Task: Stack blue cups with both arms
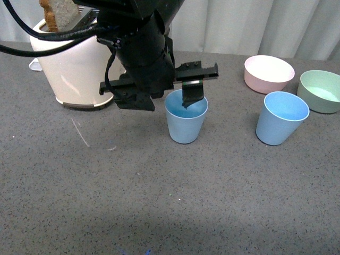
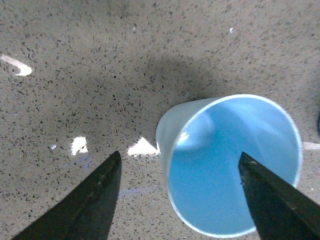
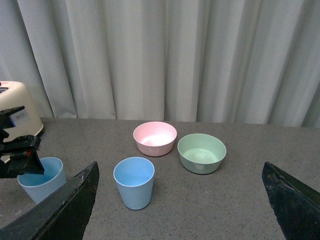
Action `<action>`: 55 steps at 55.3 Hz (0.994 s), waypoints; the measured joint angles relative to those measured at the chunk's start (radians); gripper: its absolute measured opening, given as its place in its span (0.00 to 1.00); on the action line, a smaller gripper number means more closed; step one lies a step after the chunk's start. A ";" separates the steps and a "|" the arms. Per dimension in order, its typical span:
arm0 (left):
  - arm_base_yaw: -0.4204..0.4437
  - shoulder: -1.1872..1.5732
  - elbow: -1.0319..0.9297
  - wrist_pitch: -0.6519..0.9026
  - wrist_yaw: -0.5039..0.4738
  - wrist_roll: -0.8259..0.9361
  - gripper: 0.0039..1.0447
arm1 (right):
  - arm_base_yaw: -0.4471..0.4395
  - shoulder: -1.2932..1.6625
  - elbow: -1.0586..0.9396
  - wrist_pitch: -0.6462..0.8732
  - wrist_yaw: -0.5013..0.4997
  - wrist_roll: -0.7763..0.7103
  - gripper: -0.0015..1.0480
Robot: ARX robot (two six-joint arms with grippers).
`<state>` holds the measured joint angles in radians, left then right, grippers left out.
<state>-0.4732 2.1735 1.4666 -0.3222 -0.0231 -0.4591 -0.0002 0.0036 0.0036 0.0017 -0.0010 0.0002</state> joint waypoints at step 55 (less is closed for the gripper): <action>0.261 -0.697 -1.163 1.497 -0.177 0.447 0.03 | 0.000 0.000 0.000 0.000 0.000 0.000 0.91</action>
<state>-0.2127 1.4769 0.3031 1.1748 -0.2001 -0.0116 -0.0002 0.0036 0.0036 0.0013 -0.0010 0.0002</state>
